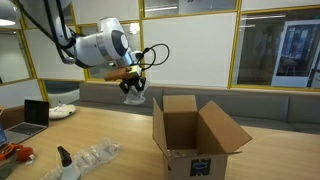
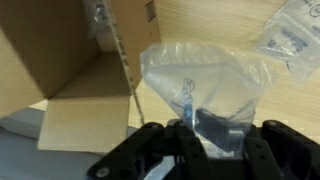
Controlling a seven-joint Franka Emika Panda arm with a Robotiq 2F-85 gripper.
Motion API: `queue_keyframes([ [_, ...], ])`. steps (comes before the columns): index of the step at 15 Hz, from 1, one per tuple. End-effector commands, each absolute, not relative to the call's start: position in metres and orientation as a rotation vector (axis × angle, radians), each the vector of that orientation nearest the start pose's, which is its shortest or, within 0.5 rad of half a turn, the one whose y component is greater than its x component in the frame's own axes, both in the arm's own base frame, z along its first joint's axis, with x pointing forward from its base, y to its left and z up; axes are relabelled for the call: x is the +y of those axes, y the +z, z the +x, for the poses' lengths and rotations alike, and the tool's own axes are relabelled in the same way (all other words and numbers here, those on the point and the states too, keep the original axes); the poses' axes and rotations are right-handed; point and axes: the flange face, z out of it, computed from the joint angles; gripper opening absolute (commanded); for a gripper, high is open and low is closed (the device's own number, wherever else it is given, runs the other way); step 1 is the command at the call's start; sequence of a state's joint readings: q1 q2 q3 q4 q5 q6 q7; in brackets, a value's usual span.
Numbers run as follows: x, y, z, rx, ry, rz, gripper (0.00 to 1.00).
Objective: Remove all the plastic bags and the spray bottle from the table and put them in the box
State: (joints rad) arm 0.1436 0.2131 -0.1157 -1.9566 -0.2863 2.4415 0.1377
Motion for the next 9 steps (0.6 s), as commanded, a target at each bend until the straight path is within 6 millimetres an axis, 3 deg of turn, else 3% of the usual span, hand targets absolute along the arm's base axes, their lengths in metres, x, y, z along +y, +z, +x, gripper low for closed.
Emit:
queue_keyframes([
  [1, -0.008, 0.439, 0.608, -0.033, -0.482, -3.404, 0.11],
  [5, -0.049, 0.454, 0.589, 0.101, -0.433, -3.498, 0.11],
  [9, -0.095, 0.445, 0.570, 0.174, -0.408, -3.535, 0.11],
])
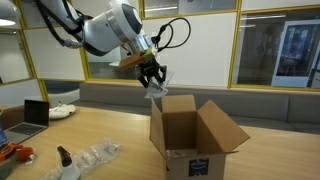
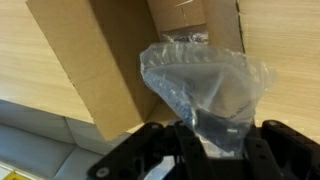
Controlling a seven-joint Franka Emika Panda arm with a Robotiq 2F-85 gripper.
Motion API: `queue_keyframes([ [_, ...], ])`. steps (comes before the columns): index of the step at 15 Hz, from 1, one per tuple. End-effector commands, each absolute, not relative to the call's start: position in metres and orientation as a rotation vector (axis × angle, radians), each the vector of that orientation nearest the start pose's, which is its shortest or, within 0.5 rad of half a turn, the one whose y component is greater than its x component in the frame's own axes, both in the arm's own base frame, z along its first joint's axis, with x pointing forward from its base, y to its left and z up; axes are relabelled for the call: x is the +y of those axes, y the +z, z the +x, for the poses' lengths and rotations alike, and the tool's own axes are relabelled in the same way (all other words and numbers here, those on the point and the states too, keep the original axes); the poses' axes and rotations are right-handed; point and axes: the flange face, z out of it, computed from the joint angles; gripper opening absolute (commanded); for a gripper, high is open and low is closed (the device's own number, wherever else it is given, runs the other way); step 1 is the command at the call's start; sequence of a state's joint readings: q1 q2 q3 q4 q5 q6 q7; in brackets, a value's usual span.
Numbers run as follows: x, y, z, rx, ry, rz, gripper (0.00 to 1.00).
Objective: Remove all the plastic bags and the spray bottle from the table and put them in the box
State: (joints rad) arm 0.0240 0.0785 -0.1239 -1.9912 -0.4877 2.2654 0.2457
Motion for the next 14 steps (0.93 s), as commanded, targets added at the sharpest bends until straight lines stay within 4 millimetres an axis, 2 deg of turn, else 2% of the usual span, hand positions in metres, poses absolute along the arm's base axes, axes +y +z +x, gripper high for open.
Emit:
queue_keyframes([
  [1, -0.108, 0.438, 0.565, 0.193, -0.393, -3.534, 0.11],
  [5, -0.152, 0.391, 0.551, 0.243, -0.368, -3.468, 0.11],
  [7, -0.162, 0.366, 0.547, 0.196, -0.395, -3.421, 0.13],
  [11, -0.162, 0.320, 0.545, -0.015, -0.496, -3.284, 0.13],
  [13, -0.150, 0.300, 0.548, -0.116, -0.512, -3.209, 0.12],
  [14, -0.146, 0.293, 0.550, -0.166, -0.495, -3.179, 0.20],
])
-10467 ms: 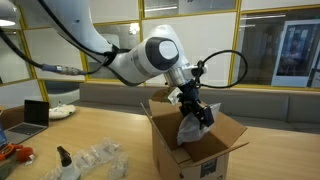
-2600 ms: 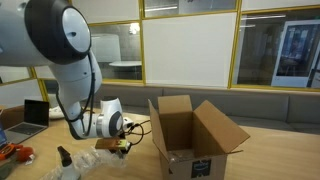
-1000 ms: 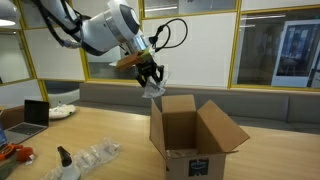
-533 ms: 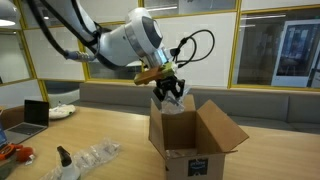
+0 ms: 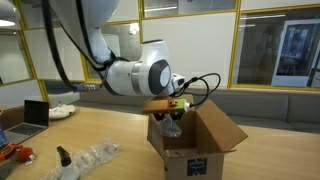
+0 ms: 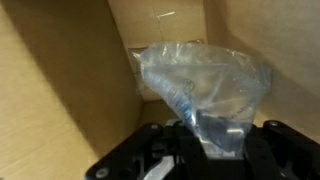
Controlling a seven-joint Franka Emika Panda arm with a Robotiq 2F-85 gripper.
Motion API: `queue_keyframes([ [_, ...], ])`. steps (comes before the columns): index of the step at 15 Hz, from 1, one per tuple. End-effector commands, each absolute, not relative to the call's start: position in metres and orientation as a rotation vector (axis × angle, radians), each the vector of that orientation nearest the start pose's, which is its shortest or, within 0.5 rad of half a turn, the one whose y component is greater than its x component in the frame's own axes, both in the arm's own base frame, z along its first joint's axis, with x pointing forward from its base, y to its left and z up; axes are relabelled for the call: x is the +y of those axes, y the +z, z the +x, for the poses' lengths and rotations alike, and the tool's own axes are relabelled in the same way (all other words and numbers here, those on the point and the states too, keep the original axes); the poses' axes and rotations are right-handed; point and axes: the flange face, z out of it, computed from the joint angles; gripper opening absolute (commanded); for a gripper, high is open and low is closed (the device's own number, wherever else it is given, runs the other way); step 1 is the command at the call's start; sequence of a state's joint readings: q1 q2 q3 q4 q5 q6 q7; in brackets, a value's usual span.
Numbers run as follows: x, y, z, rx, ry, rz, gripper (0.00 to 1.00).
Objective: Remove all the plastic bags and the spray bottle from the table and put them in the box
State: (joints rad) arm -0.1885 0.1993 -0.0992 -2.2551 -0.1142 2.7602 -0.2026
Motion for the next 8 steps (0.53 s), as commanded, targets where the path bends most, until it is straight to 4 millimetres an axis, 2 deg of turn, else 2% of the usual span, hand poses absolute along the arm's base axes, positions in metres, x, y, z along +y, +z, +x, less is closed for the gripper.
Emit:
queue_keyframes([
  [1, -0.143, 0.286, 0.551, -0.208, -0.485, -3.144, 0.39],
  [4, -0.144, 0.270, 0.550, -0.295, -0.418, -3.096, 0.61],
  [8, -0.150, 0.259, 0.546, -0.346, -0.378, -3.082, 0.92],
])
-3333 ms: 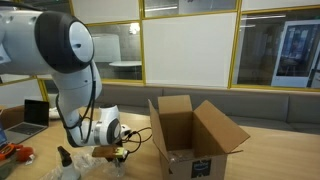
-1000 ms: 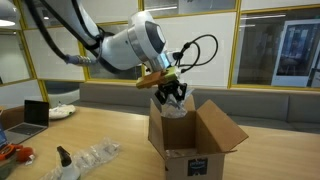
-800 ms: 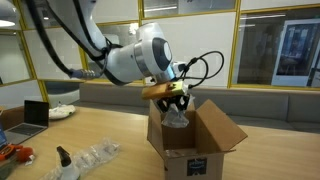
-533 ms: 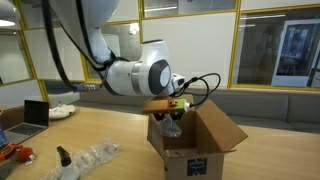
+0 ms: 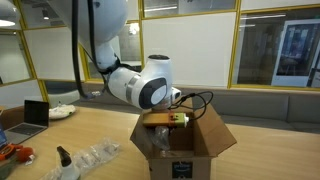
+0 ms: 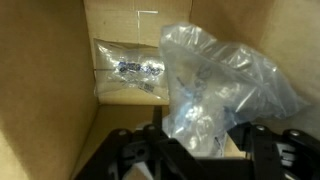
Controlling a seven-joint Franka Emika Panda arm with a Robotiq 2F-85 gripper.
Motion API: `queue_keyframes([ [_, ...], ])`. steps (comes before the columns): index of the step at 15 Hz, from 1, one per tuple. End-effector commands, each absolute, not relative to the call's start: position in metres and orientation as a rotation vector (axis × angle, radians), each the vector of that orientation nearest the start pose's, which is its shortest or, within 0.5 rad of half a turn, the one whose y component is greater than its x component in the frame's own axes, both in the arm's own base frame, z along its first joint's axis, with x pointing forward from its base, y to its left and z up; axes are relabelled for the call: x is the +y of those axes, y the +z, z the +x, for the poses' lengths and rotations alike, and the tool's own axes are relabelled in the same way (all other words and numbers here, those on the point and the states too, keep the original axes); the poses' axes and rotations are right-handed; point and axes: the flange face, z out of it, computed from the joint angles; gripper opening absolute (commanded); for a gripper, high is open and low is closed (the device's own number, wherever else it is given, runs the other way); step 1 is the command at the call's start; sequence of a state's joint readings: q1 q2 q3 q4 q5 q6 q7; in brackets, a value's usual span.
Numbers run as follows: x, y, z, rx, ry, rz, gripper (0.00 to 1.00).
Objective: Remove all the plastic bags and the spray bottle from the table and put them in the box
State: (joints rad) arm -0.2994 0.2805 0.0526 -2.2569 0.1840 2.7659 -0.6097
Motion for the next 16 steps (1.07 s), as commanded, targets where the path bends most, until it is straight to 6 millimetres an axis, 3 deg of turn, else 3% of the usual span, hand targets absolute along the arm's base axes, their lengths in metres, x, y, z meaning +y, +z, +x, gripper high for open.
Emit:
queue_keyframes([
  [1, -0.151, 0.257, 0.545, -0.353, -0.371, -3.081, 0.98],
  [3, -0.152, 0.257, 0.544, -0.339, -0.361, -3.082, 1.00],
  [7, -0.126, 0.294, 0.553, -0.247, -0.427, -3.125, 1.00],
  [9, -0.098, 0.312, 0.560, -0.234, -0.461, -3.130, 1.00],
  [16, 0.029, 0.363, 0.571, -0.356, -0.585, -3.072, 1.00],
])
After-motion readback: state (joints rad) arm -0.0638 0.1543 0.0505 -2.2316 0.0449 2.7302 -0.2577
